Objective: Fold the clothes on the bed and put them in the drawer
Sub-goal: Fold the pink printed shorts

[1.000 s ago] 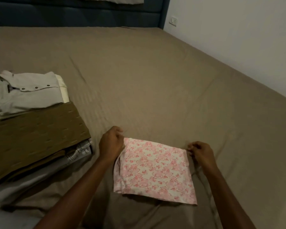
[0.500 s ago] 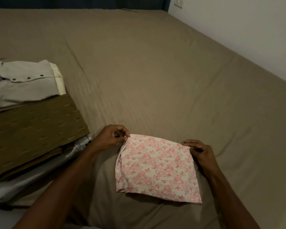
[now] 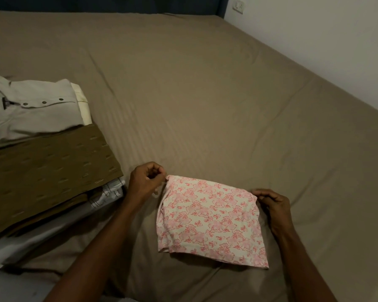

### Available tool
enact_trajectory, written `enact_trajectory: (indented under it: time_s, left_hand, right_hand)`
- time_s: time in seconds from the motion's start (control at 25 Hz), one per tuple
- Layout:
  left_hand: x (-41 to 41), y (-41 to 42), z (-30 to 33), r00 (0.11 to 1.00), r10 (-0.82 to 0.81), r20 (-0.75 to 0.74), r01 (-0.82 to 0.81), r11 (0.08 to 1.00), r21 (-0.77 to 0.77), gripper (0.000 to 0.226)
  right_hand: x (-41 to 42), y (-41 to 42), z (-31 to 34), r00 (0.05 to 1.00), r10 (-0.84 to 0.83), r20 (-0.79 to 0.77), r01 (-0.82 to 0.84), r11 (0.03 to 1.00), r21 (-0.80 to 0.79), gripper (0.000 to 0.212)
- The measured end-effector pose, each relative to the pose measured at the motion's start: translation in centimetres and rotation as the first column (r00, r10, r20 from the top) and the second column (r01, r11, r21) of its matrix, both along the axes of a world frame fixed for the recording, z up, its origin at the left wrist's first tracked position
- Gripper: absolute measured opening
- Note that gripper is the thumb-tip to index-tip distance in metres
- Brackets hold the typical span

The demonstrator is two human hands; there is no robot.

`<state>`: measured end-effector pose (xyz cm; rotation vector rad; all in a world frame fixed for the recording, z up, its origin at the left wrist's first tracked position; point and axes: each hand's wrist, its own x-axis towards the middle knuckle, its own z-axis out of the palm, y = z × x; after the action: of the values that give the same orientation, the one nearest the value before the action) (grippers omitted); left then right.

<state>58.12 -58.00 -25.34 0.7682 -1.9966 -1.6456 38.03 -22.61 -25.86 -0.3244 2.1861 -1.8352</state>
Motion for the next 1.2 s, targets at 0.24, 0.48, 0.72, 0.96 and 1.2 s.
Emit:
enact_trajectory:
  time_s: [0.24, 0.48, 0.72, 0.96, 1.2]
  left_hand:
    - [-2.2, 0.7, 0.1, 0.950, 0.055, 0.308, 0.075, 0.915, -0.395, 0.025]
    - [-1.0, 0.4, -0.2, 0.986, 0.033, 0.161, -0.022, 0.997, -0.069, 0.017]
    - [-0.4, 0.6, -0.2, 0.991, 0.043, 0.123, -0.035, 0.997, -0.072, 0.014]
    - [-0.4, 0.9, -0.1, 0.992, 0.074, 0.101, -0.068, 0.996, -0.056, 0.011]
    - [2.3, 5.3, -0.2, 0.986, 0.164, 0.008, -0.135, 0.839, -0.528, 0.033]
  right_hand:
    - [0.1, -0.6, 0.1, 0.993, 0.101, -0.068, -0.097, 0.994, 0.050, 0.008]
    - [-0.2, -0.6, -0.4, 1.000, 0.013, -0.016, -0.013, 0.999, 0.033, 0.010]
    - [-0.2, -0.4, -0.6, 1.000, 0.007, -0.009, -0.007, 0.999, 0.033, 0.011]
    - [-0.2, -0.6, -0.8, 0.997, -0.013, -0.071, 0.020, 0.995, 0.095, 0.007]
    - [2.5, -1.0, 0.5, 0.952, 0.015, -0.306, 0.114, 0.910, 0.400, 0.034]
